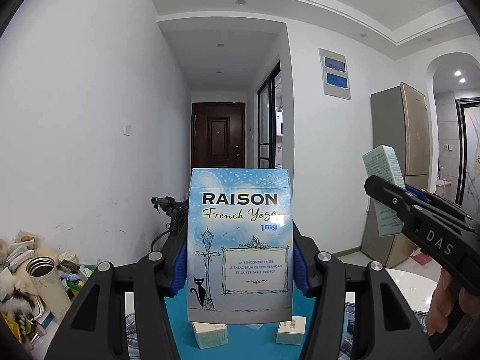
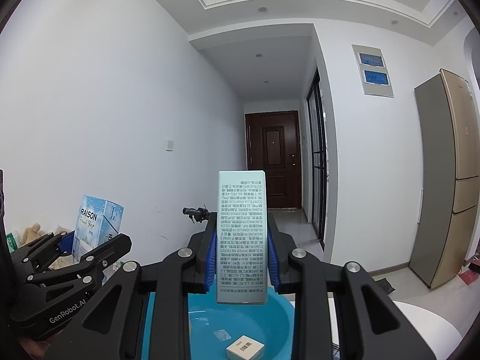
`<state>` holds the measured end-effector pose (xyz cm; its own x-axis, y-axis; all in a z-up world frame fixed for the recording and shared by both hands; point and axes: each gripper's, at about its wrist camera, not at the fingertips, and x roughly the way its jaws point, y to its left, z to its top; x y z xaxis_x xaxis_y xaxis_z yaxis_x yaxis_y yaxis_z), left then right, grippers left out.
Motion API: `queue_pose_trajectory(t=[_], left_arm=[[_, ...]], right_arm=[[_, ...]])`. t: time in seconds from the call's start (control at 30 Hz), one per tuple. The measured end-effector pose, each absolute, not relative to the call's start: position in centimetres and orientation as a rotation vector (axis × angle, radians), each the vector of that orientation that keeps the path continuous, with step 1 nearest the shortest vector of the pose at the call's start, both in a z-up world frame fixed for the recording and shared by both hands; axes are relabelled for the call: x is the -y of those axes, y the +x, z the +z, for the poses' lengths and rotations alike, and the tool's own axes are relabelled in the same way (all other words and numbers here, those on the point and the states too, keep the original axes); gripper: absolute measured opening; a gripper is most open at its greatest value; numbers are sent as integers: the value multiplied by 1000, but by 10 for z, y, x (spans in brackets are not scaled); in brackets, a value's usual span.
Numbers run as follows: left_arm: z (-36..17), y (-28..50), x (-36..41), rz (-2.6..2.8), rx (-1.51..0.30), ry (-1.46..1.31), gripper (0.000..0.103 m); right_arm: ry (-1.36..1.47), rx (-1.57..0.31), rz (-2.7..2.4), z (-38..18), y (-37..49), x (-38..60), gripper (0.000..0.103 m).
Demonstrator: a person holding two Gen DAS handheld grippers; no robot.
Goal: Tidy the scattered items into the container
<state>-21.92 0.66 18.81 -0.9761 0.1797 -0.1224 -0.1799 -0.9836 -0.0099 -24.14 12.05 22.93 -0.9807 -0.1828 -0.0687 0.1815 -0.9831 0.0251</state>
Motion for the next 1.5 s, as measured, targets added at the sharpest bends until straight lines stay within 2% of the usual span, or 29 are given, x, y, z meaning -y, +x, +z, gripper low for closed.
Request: queue_pose_trajectory(t=[0.5,0.6,0.77,1.5], left_arm=[[165,-251,-1,2977,-8,-314,58],[155,-272,-4,2971,-30,-404,58],[135,-305,1,2912,41,-577,58],[75,-369,1,2899,-31,-922,58]], right_arm=[[227,41,-2940,201,-279,-128,26],[277,41,-2943,189,-285,-129,26],[363,28,-2935,173,-296,-128,26],[702,3,-2808,114,-341,-112,26]])
